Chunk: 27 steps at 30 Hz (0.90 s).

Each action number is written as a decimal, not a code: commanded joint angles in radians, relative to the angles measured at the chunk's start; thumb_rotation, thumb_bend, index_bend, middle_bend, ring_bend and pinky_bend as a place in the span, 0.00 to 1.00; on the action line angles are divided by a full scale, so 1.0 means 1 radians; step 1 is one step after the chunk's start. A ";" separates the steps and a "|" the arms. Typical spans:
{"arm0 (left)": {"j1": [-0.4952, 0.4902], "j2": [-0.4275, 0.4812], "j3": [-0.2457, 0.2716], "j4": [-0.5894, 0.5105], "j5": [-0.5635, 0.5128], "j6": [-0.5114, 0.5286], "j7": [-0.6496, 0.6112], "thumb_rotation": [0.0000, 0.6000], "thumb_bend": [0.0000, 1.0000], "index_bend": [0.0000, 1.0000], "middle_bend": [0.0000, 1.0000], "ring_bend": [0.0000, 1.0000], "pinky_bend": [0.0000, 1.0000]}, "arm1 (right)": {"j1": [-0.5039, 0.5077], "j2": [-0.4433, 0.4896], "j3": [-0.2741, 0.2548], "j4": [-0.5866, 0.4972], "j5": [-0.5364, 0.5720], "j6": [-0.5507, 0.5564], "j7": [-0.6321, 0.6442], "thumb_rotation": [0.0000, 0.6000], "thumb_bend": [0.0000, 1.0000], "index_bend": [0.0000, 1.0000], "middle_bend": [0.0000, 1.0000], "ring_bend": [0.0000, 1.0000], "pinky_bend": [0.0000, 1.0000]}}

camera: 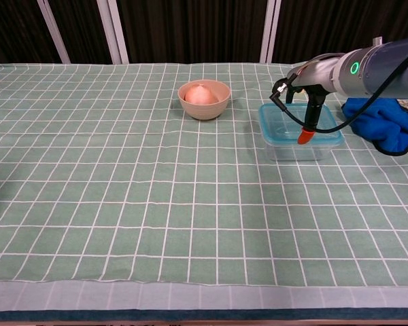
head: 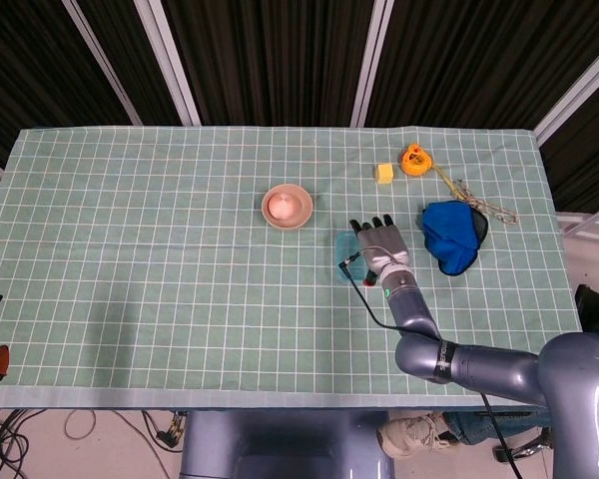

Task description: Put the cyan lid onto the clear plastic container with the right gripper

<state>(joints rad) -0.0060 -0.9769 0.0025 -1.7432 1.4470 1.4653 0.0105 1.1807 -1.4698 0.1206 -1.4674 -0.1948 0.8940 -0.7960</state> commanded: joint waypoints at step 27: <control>-0.002 0.005 0.001 -0.005 -0.007 -0.009 -0.001 1.00 0.52 0.08 0.00 0.00 0.00 | 0.000 -0.012 0.005 0.006 0.010 0.006 -0.011 1.00 0.19 0.01 0.22 0.00 0.00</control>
<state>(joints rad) -0.0081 -0.9723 0.0036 -1.7479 1.4402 1.4558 0.0099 1.1812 -1.4819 0.1254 -1.4616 -0.1848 0.9004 -0.8075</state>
